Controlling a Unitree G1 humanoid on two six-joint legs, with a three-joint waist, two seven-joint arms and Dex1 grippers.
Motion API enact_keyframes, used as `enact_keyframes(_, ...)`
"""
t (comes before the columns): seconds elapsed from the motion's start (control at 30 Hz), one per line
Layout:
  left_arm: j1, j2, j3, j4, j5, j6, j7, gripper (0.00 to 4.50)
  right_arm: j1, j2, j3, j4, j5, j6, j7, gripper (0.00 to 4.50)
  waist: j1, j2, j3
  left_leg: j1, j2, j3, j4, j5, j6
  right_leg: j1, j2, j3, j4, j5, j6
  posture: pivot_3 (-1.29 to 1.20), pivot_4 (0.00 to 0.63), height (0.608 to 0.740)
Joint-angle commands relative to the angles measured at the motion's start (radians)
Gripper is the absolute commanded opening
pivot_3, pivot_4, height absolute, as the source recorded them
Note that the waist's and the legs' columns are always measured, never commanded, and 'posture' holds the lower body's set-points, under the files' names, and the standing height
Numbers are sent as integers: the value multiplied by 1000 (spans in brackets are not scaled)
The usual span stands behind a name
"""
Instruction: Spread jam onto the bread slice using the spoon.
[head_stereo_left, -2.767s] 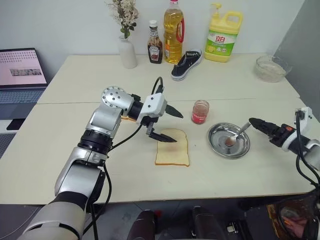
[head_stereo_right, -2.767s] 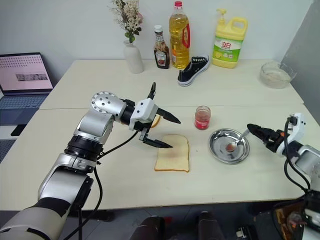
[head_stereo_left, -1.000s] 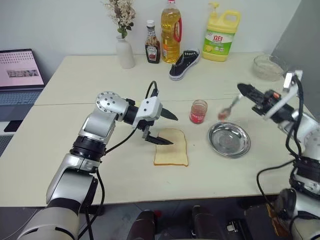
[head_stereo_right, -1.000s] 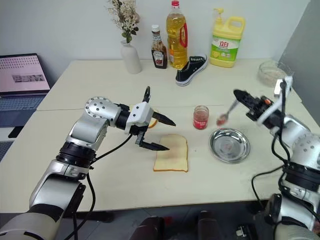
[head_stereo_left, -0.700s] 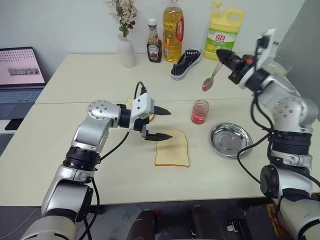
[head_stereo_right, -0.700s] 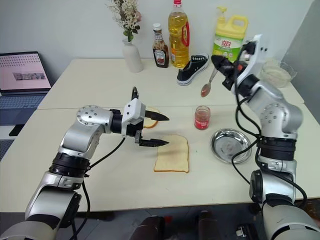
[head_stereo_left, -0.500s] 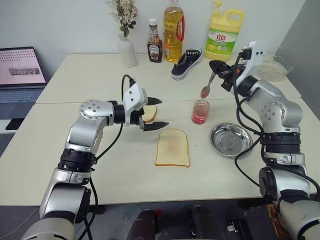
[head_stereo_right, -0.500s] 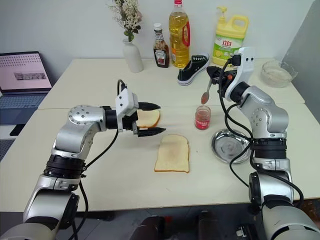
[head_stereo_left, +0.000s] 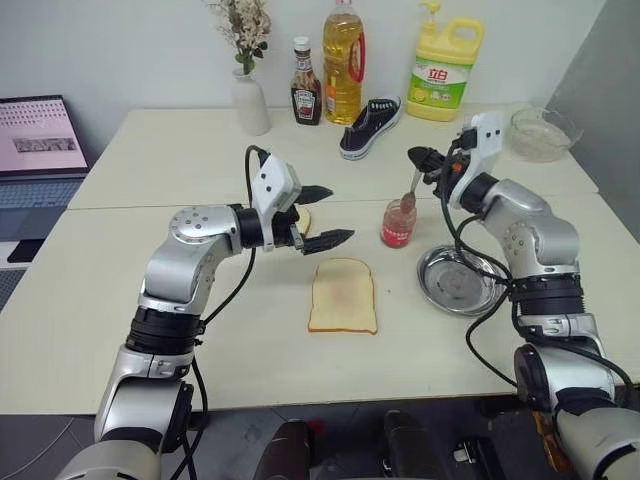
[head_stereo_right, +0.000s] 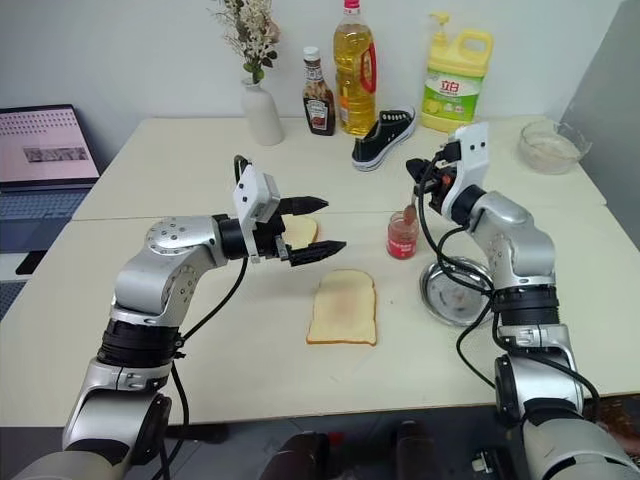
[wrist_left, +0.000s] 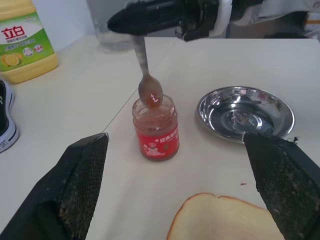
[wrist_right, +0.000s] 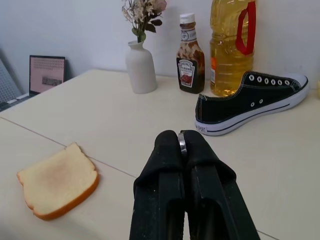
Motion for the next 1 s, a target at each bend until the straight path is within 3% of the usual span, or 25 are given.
enact_keyframes(0.03,-19,11,3,-44,-24,7,1,4500,8,5,20,-16,-43,-61,11,20,0,0,0,0,0,0,0,0,0,0,0,0,0,0,0,0,150,740)
enact_keyframes(0.3,-33,22,-6,-37,-17,-2,-14,4500,35,46,95,51,-165,-213,-5,20,-2,0,0,0,-1,0,0,0,0,0,0,0,0,0,0,0,150,740)
enact_keyframes(0.5,-44,43,-1,-28,-28,-3,-22,4500,44,62,94,78,-181,-189,-9,20,-6,0,0,0,0,0,0,0,0,0,0,0,0,0,0,0,150,740)
enact_keyframes(1.0,-65,37,-13,8,-26,-39,-36,4500,-16,135,-154,82,31,104,-143,20,-6,0,0,1,0,0,0,0,0,0,0,1,0,0,0,0,150,740)
